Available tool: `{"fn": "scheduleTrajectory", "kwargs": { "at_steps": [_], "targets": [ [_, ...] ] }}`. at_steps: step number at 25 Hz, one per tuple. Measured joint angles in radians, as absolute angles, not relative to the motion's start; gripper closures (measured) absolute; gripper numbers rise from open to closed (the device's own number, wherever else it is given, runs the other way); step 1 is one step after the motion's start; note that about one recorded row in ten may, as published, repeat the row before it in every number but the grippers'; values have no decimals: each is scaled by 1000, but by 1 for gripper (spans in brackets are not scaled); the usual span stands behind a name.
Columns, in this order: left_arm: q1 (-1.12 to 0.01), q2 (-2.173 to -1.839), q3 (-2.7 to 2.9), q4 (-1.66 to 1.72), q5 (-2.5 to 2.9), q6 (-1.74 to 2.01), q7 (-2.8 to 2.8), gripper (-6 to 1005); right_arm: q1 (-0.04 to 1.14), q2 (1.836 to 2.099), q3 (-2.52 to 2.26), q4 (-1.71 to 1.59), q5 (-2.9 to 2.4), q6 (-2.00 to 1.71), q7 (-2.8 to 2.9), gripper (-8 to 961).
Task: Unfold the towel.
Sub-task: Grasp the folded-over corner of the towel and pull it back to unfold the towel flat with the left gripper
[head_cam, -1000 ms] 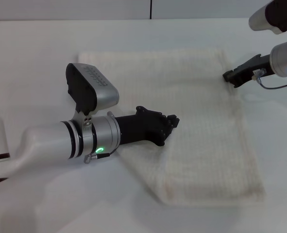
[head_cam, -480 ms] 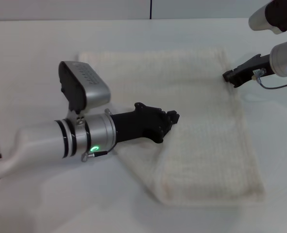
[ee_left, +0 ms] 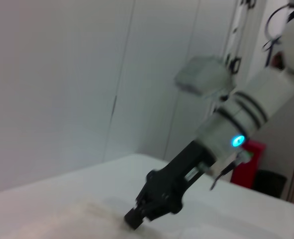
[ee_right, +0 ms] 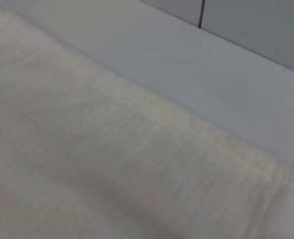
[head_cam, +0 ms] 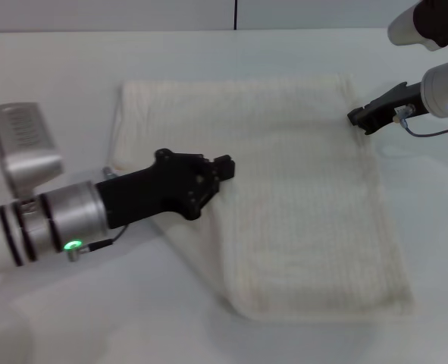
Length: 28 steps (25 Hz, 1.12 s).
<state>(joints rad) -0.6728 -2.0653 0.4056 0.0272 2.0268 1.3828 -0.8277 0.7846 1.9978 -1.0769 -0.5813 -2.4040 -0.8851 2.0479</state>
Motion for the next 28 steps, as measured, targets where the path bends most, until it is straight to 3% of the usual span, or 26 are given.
{"fn": "scheduleTrajectory", "kwargs": {
  "at_steps": [28],
  "targets": [
    [-517,-2060,526,258,2020,1617,-898,957,789,1996,-1077,-572,-2428,-885,2057,955]
  ]
}}
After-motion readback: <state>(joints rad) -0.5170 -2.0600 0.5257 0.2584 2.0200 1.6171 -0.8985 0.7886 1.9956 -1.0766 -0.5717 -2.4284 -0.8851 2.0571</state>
